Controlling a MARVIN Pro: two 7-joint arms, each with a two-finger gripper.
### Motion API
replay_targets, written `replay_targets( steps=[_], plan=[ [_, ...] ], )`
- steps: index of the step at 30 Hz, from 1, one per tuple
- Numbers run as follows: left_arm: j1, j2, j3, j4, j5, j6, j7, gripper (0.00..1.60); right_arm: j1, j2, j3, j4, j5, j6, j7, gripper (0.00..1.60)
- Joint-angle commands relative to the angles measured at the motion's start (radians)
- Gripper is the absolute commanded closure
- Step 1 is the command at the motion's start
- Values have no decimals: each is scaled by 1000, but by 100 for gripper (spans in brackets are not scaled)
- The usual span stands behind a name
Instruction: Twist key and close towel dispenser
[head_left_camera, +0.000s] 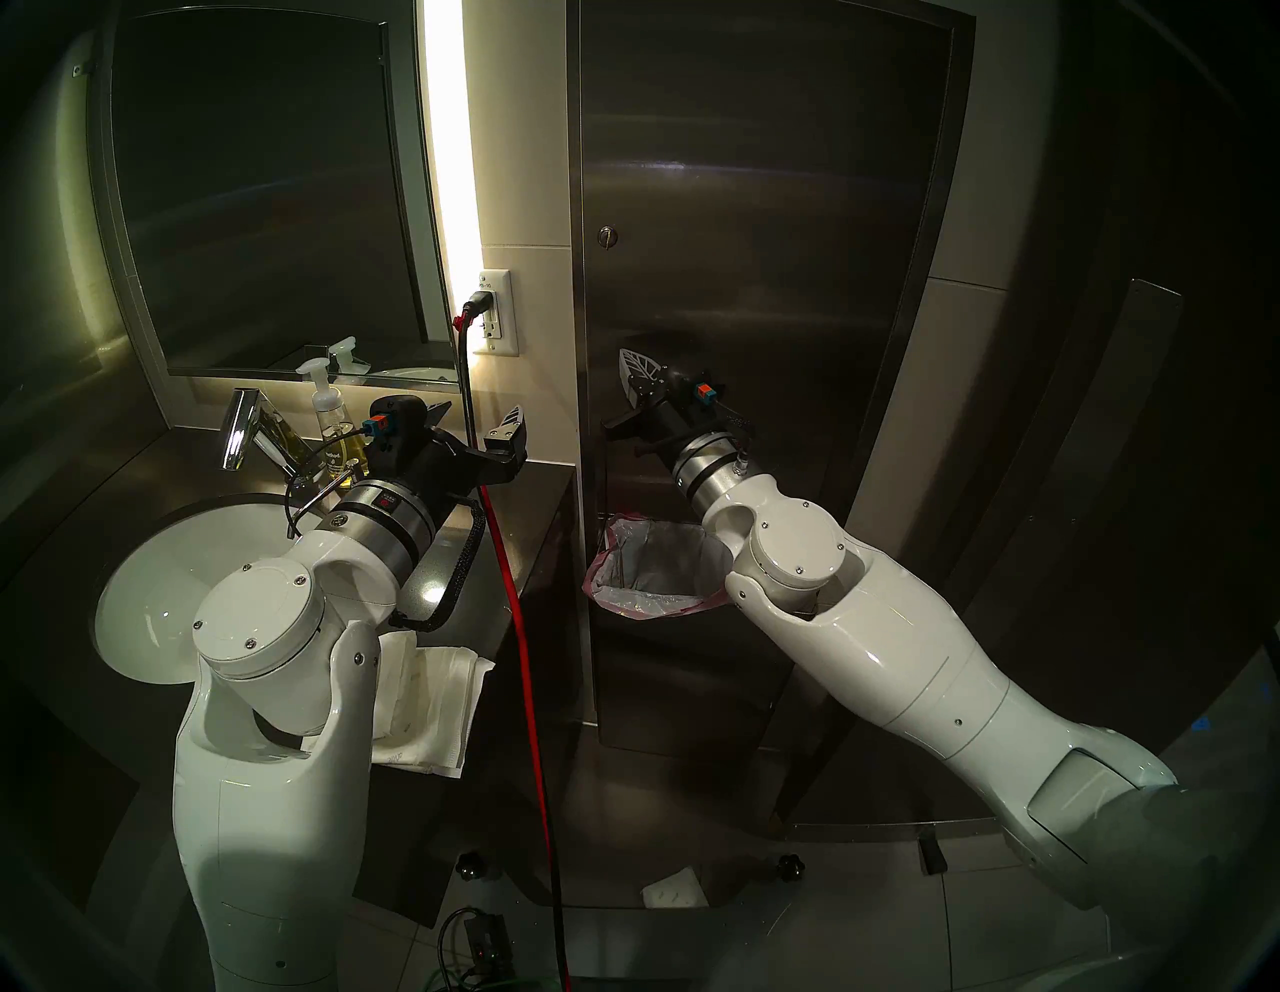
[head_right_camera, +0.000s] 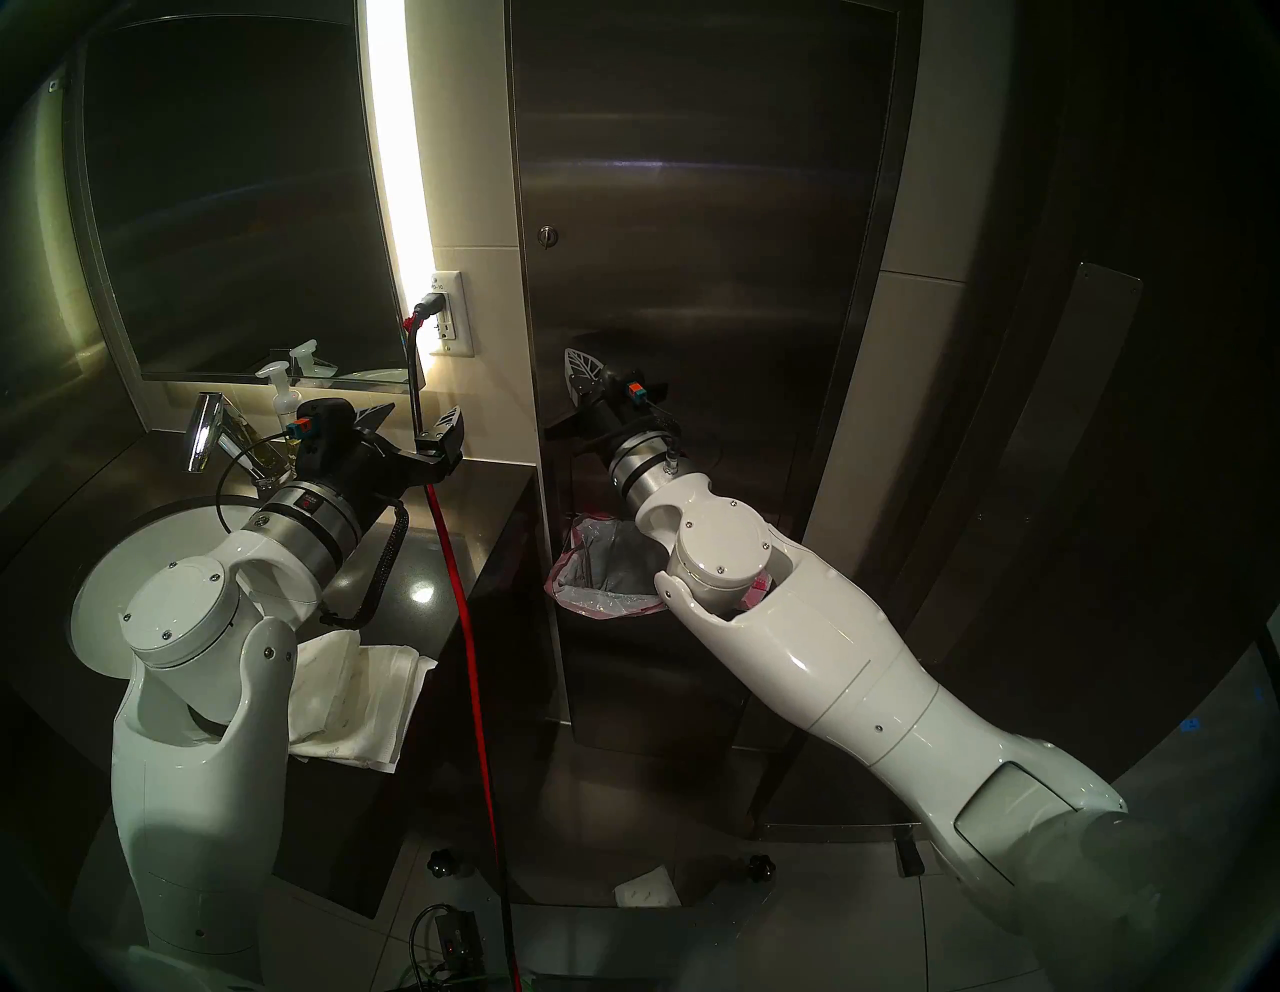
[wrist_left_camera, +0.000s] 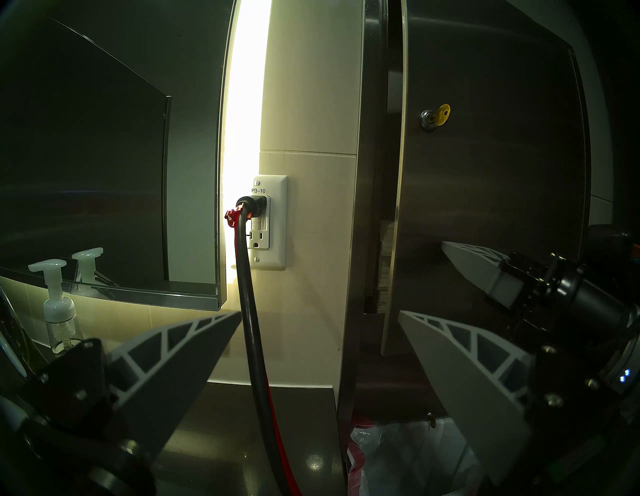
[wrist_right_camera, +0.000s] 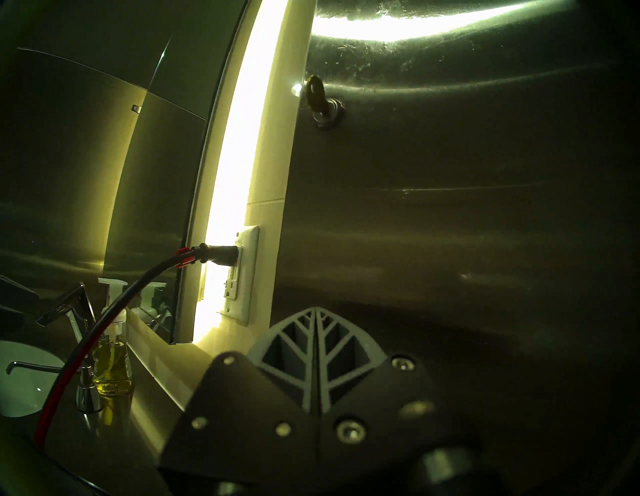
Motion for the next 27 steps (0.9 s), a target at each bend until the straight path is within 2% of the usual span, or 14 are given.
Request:
replay_targets(
  steps=[1,4,6,11,12,14,15,16,19,21,24,25,26,27],
  plan=[
    [-5,0,0,-9,1,-2,1,0,118,-69,18,112,-34,-2,-8,160],
    [-5,0,0,-9,0,-2,1,0,126,-93,42,158,-63,8,2,160],
    [-5,0,0,-9,0,-2,1,0,161,-105,27,213,-65,-2,2,160],
    [-5,0,0,-9,0,-2,1,0,191,-148,46,303,-97,-1,6,160],
    [-5,0,0,-9,0,-2,1,0,218,-154,30,339,-94,-12,2,160],
    [-5,0,0,-9,0,-2,1,0,218,-170,51,363,-113,-6,7,160],
    [-5,0,0,-9,0,-2,1,0,243,-176,38,398,-108,-16,7,160],
    [-5,0,0,-9,0,-2,1,0,228,-180,60,388,-119,-6,12,160],
    [-5,0,0,-9,0,-2,1,0,250,-196,64,430,-115,-30,10,160],
    [-5,0,0,-9,0,-2,1,0,255,-179,44,415,-143,-78,25,160],
    [-5,0,0,-9,0,-2,1,0,195,-133,18,271,-187,-159,41,160],
    [-5,0,0,-9,0,-2,0,0,192,-146,17,274,-194,-174,45,160],
    [-5,0,0,-9,0,-2,0,0,183,-159,15,272,-188,-187,51,54],
    [-5,0,0,-8,0,-2,0,0,173,-160,8,263,-197,-208,49,0]
  ],
)
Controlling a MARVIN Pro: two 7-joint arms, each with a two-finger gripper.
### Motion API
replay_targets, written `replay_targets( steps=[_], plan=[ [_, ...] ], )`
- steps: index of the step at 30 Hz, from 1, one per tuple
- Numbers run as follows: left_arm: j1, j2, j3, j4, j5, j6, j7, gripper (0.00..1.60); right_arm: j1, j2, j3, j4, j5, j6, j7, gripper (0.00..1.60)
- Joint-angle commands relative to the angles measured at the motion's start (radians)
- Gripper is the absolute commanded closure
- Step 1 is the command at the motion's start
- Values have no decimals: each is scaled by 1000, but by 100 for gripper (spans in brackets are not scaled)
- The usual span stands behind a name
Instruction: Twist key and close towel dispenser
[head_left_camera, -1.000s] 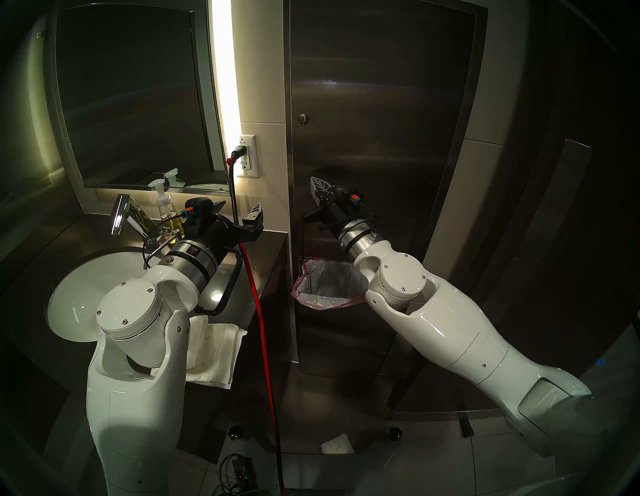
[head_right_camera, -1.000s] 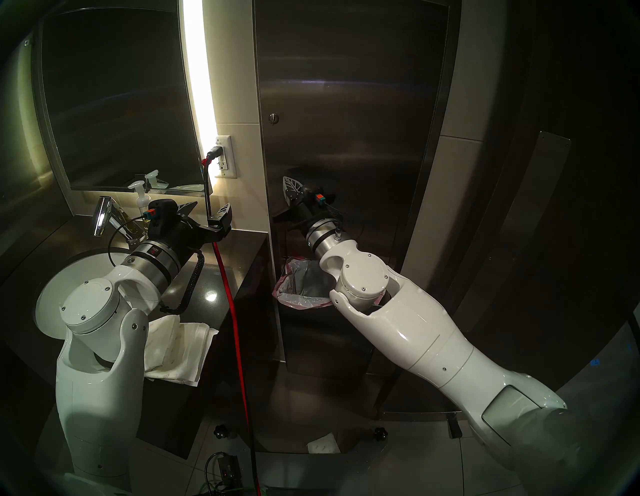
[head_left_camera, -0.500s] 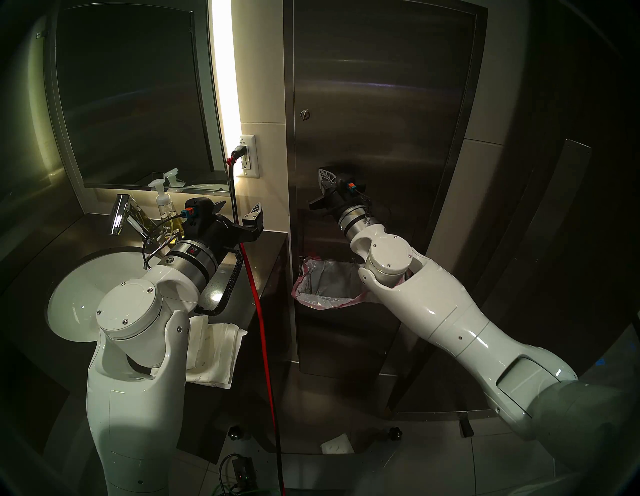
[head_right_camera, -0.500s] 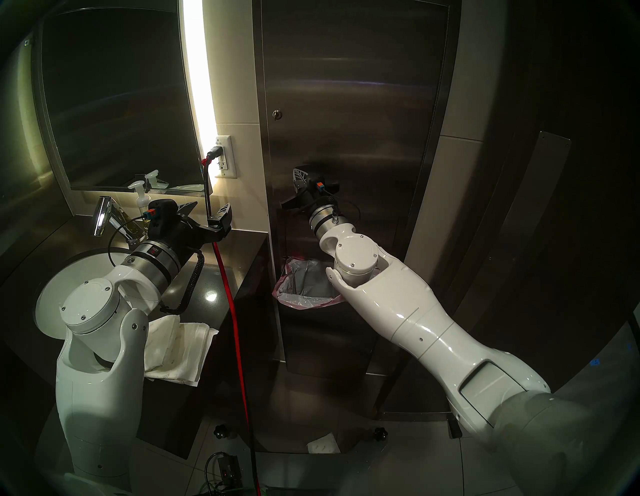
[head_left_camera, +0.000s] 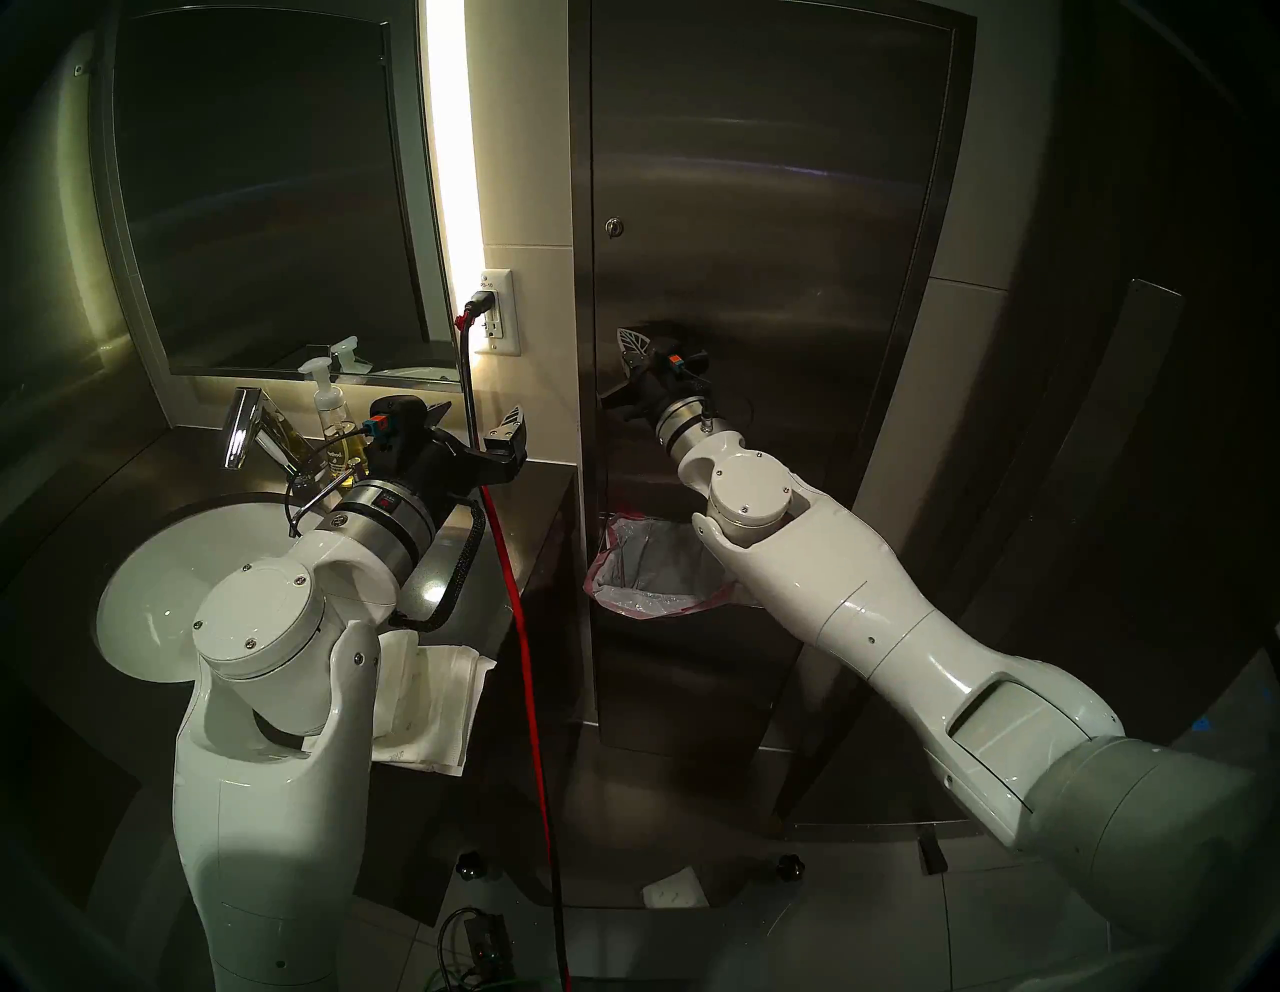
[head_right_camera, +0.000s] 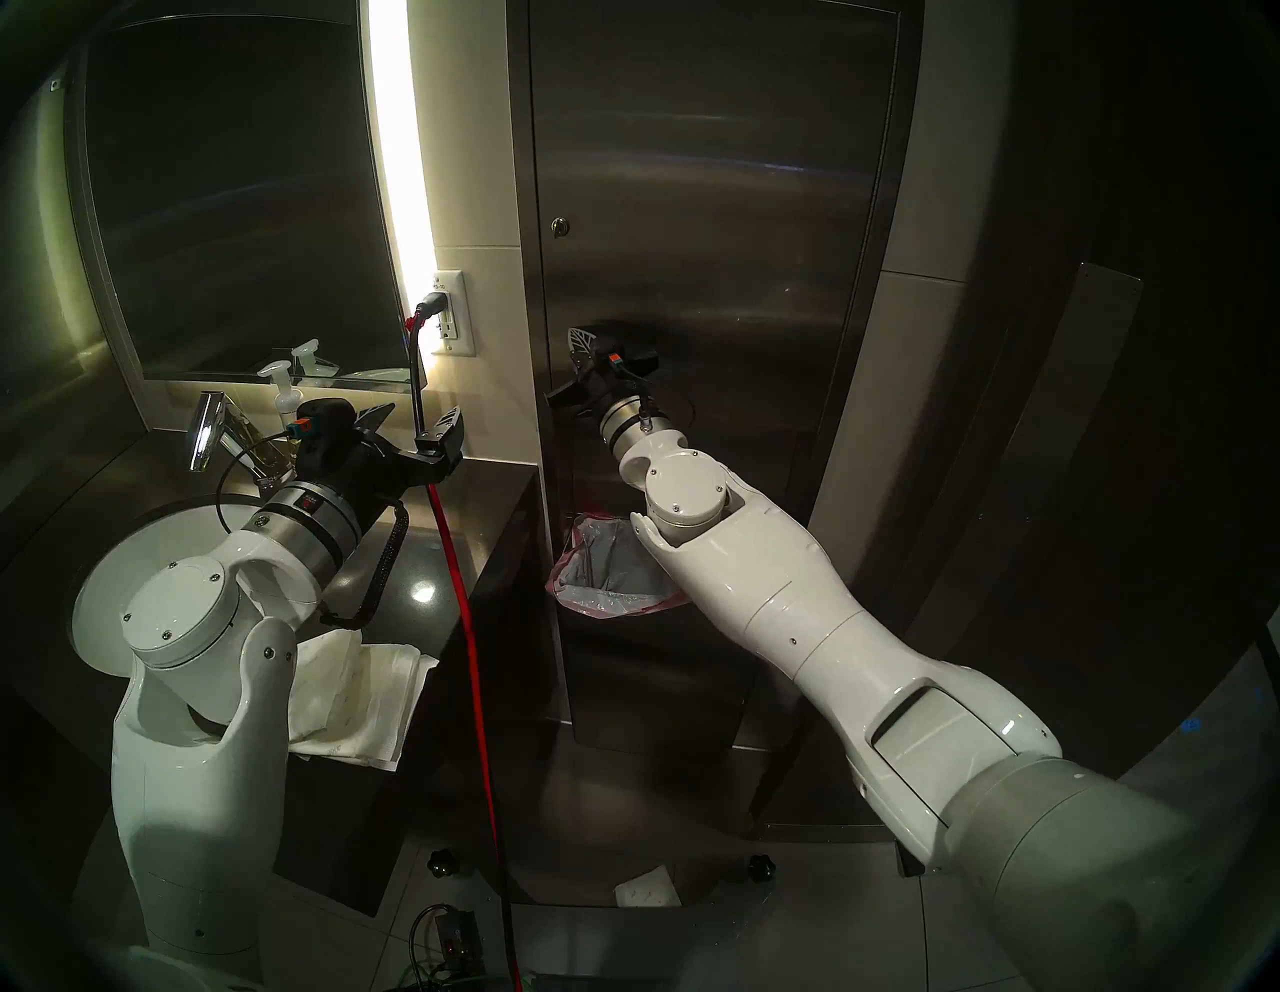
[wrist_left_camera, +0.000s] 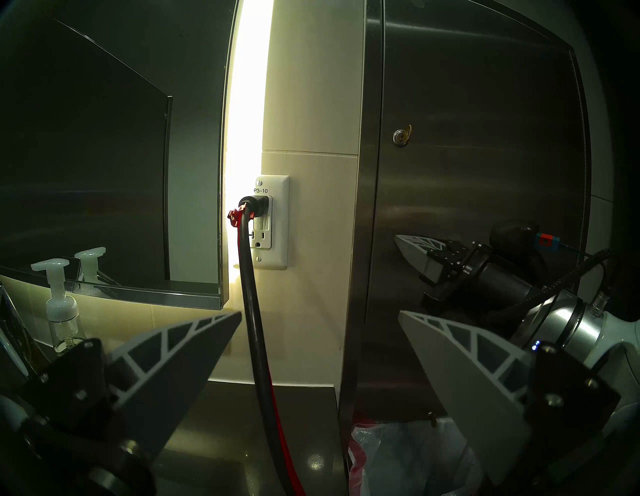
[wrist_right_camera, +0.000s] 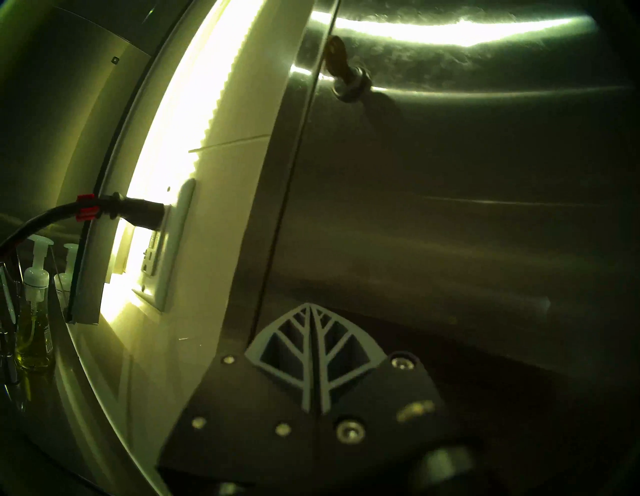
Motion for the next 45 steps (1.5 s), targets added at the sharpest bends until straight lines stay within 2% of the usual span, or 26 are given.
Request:
replay_targets(
  steps=[1,8,13,15,21,22,23,26,30,31,32,33,34,35,37,38,45],
  plan=[
    [-5,0,0,-9,0,-2,0,0,-16,15,-5,-118,-48,-122,4,0],
    [-6,0,0,-8,0,-2,0,0,-110,70,-23,-226,-79,-241,-12,0],
    [-6,0,0,-9,0,-2,0,0,-160,112,-10,-299,-111,-308,-61,0],
    [-6,0,0,-9,0,-2,0,0,-186,133,0,-347,-125,-317,-86,0],
    [-6,0,0,-9,1,-2,0,0,-219,136,31,-400,-168,-320,-162,0],
    [-6,0,0,-9,1,-2,0,0,-238,147,39,-450,-172,-288,-184,0],
    [-6,0,0,-10,1,-2,0,0,-235,117,52,-433,-173,-293,-202,0],
    [-6,-1,0,-10,1,-2,0,0,-245,84,65,-485,-174,-220,-262,0],
    [-6,0,0,-9,1,-2,0,0,-230,46,47,-527,-195,-150,-312,0],
    [-6,-1,0,-9,1,-2,0,0,-227,34,44,-540,-195,-113,-325,0],
    [-6,-1,0,-9,1,-2,0,0,-220,23,40,-538,-197,-112,-332,0],
    [-6,-1,0,-9,1,-2,0,0,-217,13,39,-549,-202,-73,-346,0],
    [-6,-1,0,-9,1,-2,0,0,-209,2,36,-541,-206,-80,-355,0],
    [-6,-1,0,-9,1,-2,0,0,-207,-10,36,-550,-210,-34,-370,0],
    [-6,-1,0,-9,1,-2,0,0,-194,-35,33,-536,-223,-25,-395,0],
    [-6,-1,0,-10,1,-2,0,0,-190,-47,33,-539,-232,13,-412,0],
    [-6,-1,1,-10,1,-1,1,0,-145,-117,25,-478,-238,127,-475,0]
  ],
)
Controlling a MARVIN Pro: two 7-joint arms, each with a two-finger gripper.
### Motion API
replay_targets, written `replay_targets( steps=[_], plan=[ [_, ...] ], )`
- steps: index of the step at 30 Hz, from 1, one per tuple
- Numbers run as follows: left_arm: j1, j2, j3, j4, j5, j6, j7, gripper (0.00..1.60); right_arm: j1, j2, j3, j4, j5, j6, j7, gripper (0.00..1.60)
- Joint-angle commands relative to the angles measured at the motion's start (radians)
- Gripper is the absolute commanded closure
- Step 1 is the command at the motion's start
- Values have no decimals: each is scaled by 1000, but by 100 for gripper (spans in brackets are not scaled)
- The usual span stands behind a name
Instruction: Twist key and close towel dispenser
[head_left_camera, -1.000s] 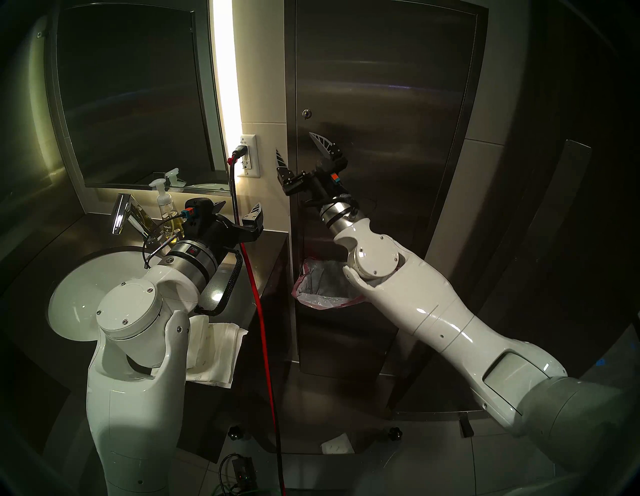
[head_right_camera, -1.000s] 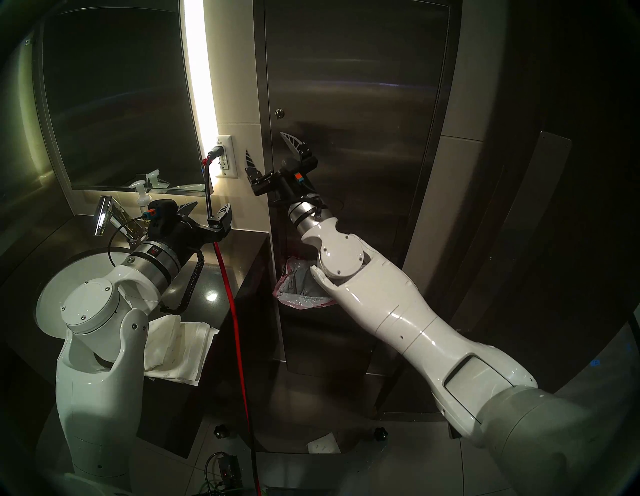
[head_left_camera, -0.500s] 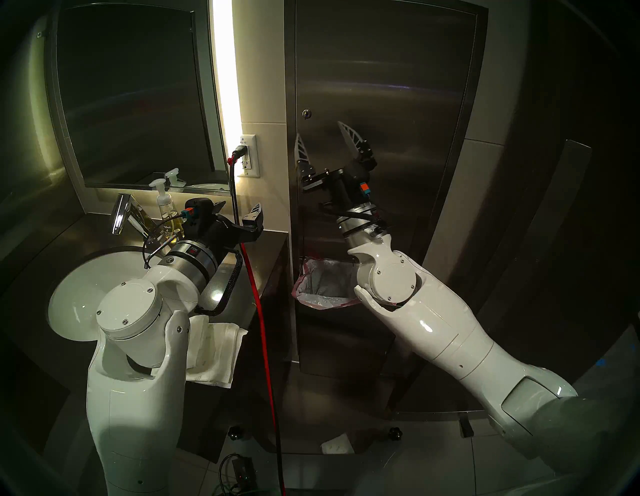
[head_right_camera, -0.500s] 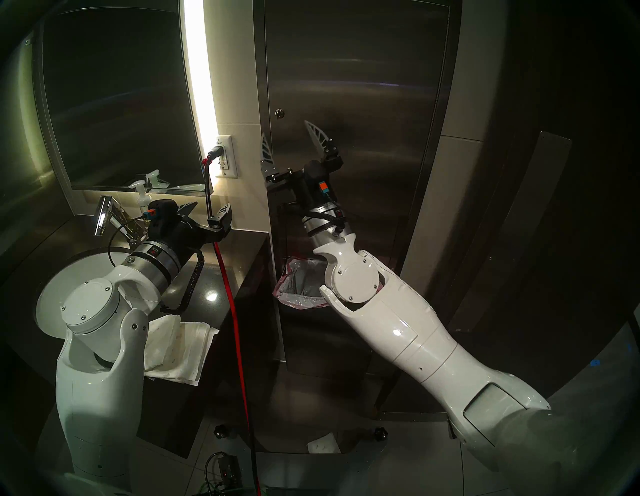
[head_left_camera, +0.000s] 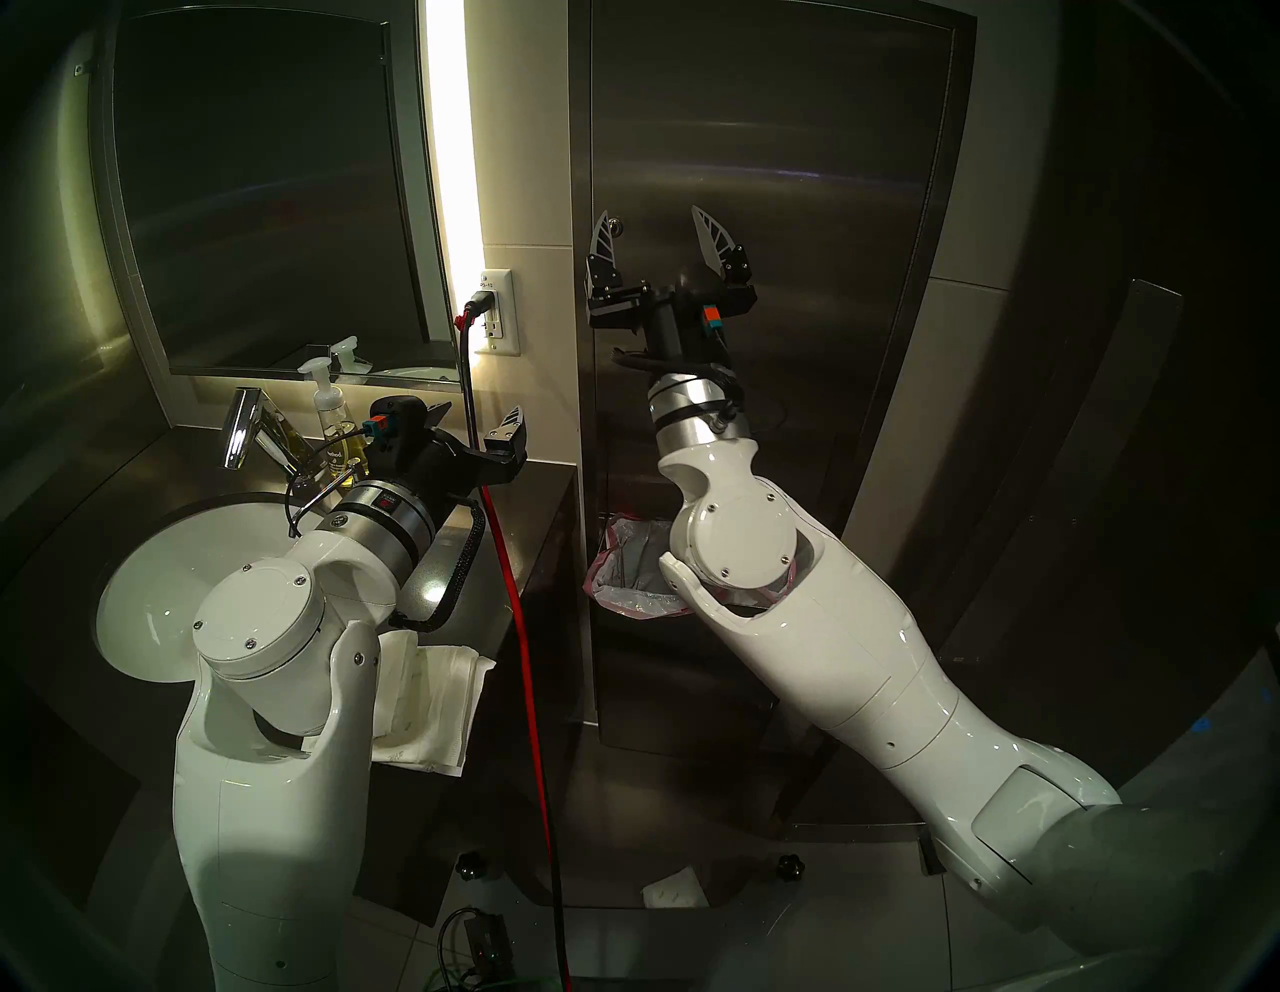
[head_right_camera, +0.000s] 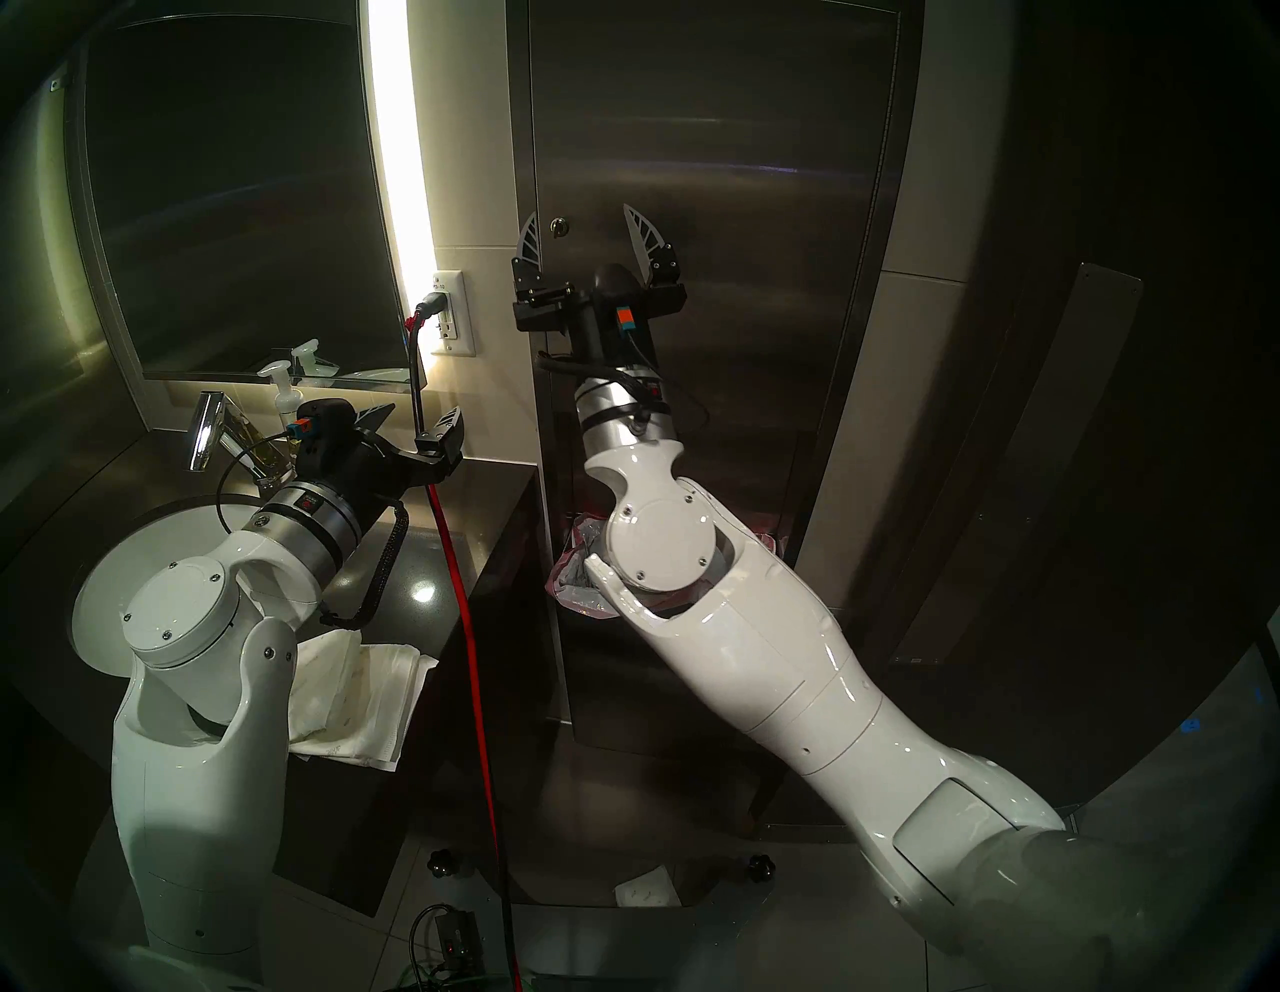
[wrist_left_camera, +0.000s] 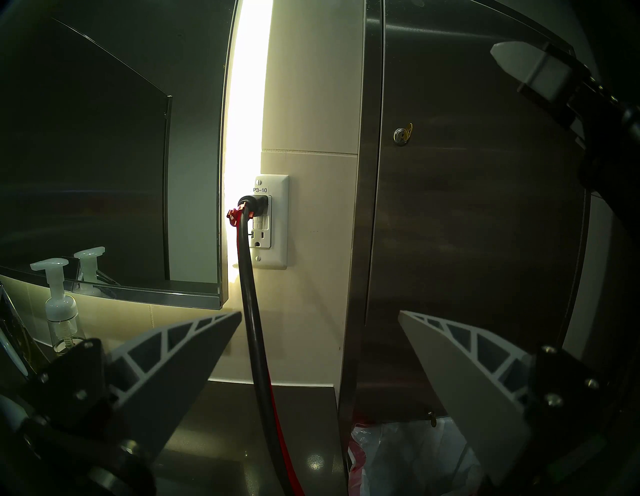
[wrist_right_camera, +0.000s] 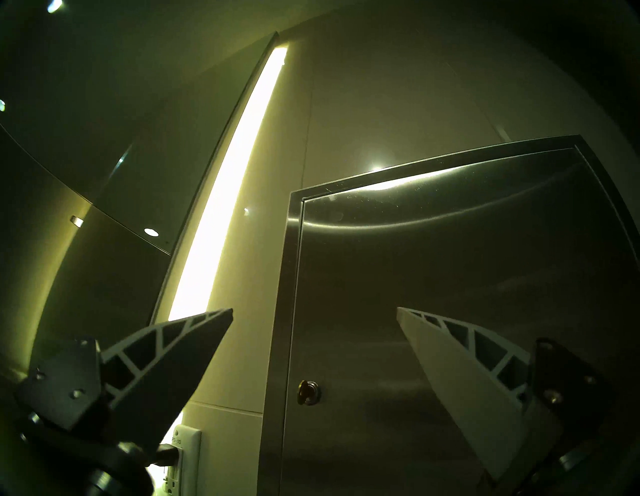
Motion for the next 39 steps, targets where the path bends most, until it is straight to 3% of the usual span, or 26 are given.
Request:
replay_targets(
  steps=[1,7,21,22,23,24,25,27,29,39],
  plan=[
    [-6,-1,1,-11,1,-1,1,0,72,-98,-4,43,-23,117,-55,0],
    [-6,-1,1,-11,1,-1,1,0,123,-132,2,88,-10,206,-50,0],
    [-6,-1,1,-11,1,-1,2,0,163,-173,7,175,3,235,-42,3],
    [-6,-1,1,-11,1,-1,2,0,163,-178,10,185,7,234,-42,27],
    [-6,-1,1,-11,1,-1,2,0,163,-186,14,200,17,233,-41,35],
    [-6,-1,1,-11,1,-1,2,0,165,-190,15,213,19,225,-40,56],
    [-6,-1,1,-11,1,-1,2,0,168,-192,15,224,16,219,-39,61],
    [-6,-1,1,-11,1,-1,2,0,171,-198,14,240,18,210,-39,88],
    [-6,-1,1,-11,1,-1,2,0,174,-207,15,259,22,202,-42,101],
    [-6,-1,1,-11,1,-1,2,0,205,-234,5,332,24,155,-34,94]
  ],
)
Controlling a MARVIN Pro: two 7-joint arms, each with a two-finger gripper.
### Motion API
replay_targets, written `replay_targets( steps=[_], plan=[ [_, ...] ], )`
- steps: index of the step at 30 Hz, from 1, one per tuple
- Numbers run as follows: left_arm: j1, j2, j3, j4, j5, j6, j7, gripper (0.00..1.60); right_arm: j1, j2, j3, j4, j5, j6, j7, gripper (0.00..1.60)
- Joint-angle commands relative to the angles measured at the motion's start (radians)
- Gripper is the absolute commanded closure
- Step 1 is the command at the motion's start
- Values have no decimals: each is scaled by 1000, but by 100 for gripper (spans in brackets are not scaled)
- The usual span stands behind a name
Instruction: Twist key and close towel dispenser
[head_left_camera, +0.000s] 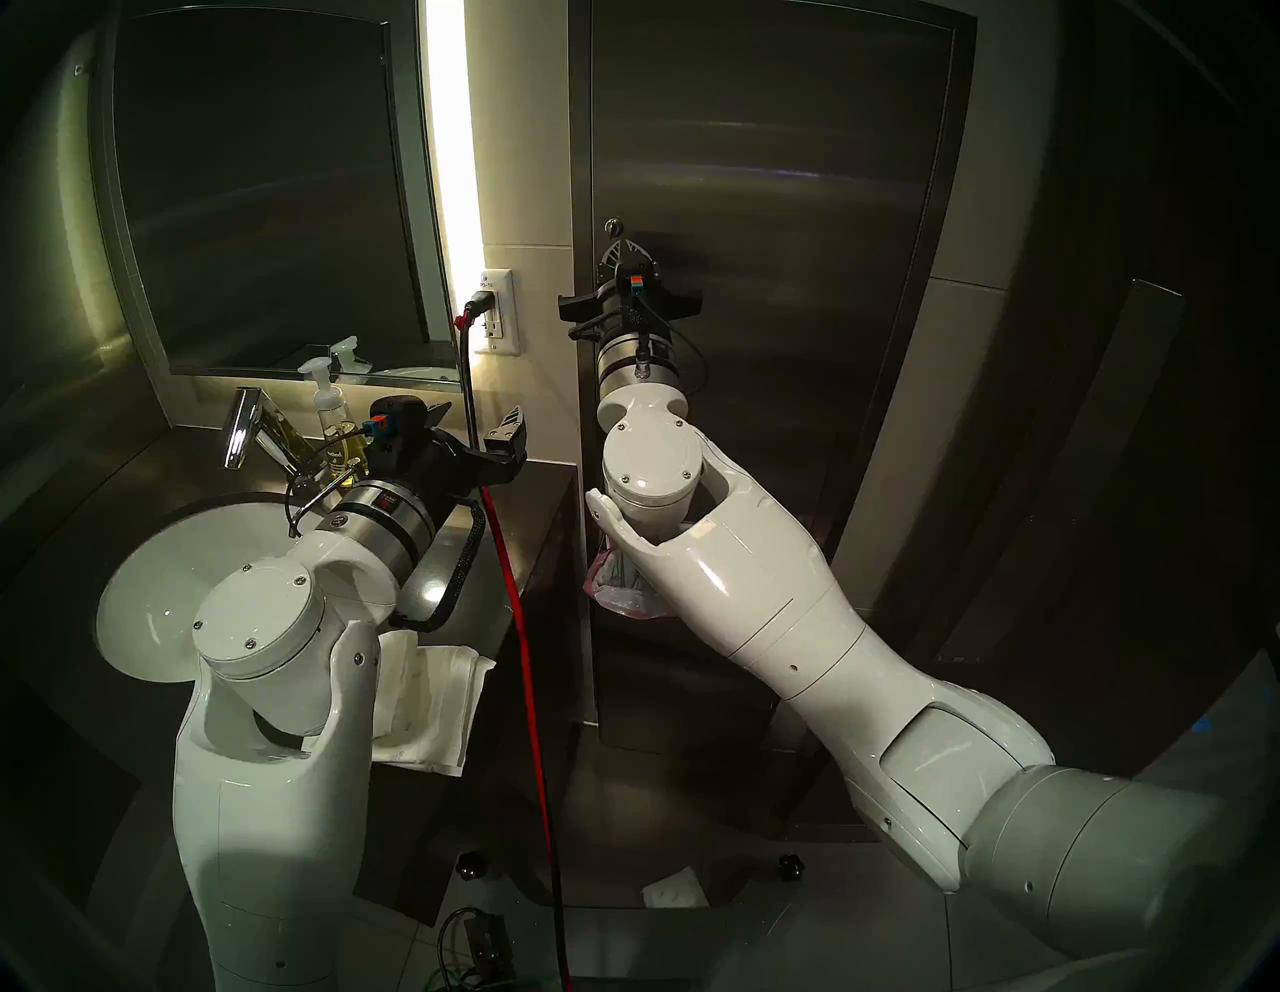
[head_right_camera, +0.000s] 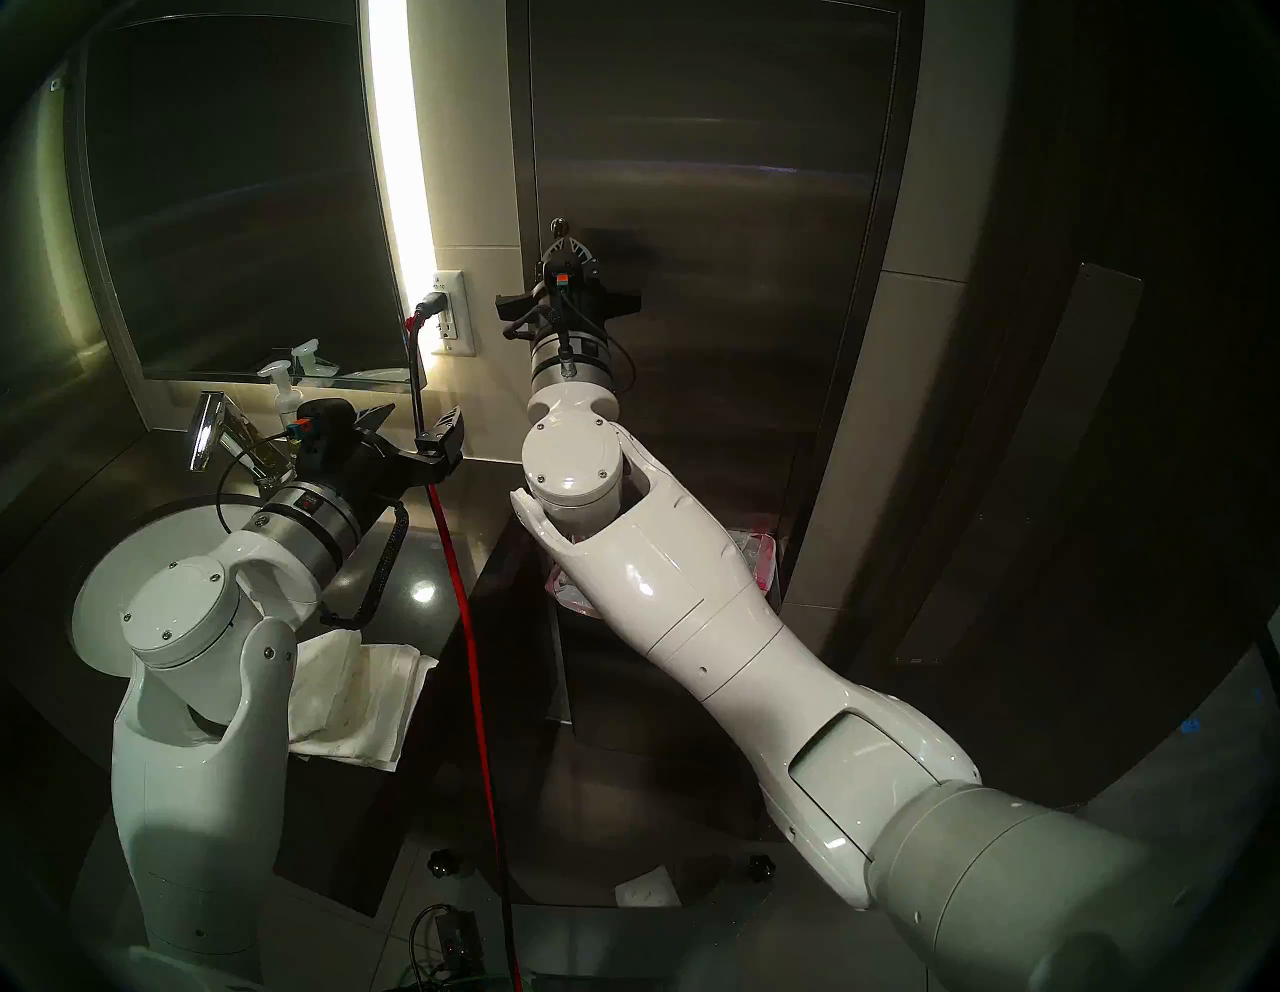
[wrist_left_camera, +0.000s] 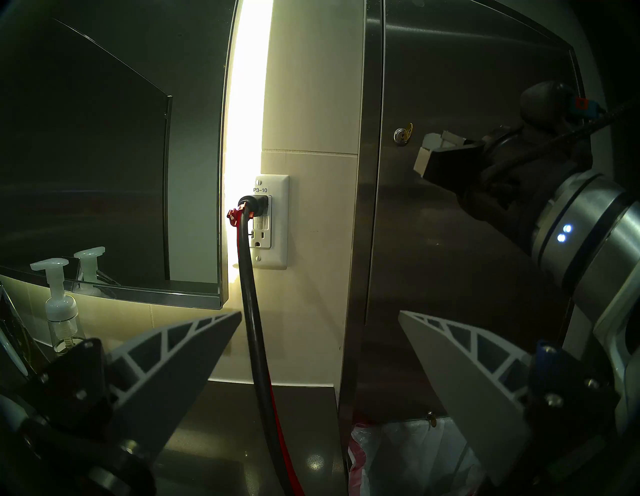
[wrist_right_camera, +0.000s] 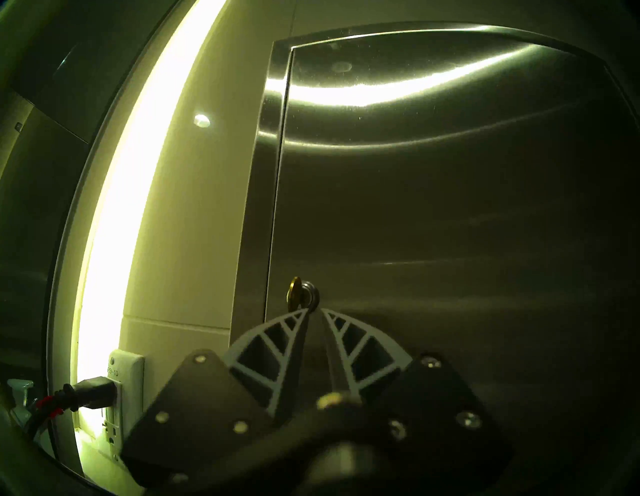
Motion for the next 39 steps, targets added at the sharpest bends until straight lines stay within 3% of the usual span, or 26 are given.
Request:
replay_targets(
  steps=[1,15,18,27,30,39],
  plan=[
    [-6,-1,1,-11,1,-1,2,0,52,-36,-7,25,-14,-38,6,92],
    [-6,-1,1,-11,1,-1,2,0,71,-62,0,66,-12,-76,5,84],
    [-6,-1,1,-11,1,-1,2,0,72,-62,1,69,-12,-79,6,71],
    [-6,-1,1,-11,1,-1,2,0,72,-66,11,82,-6,-88,10,71],
    [-6,-1,1,-11,1,-1,2,0,72,-69,13,92,-5,-95,13,82],
    [-6,-1,1,-11,1,-1,2,0,71,-78,16,110,-2,-113,24,85]
  ],
)
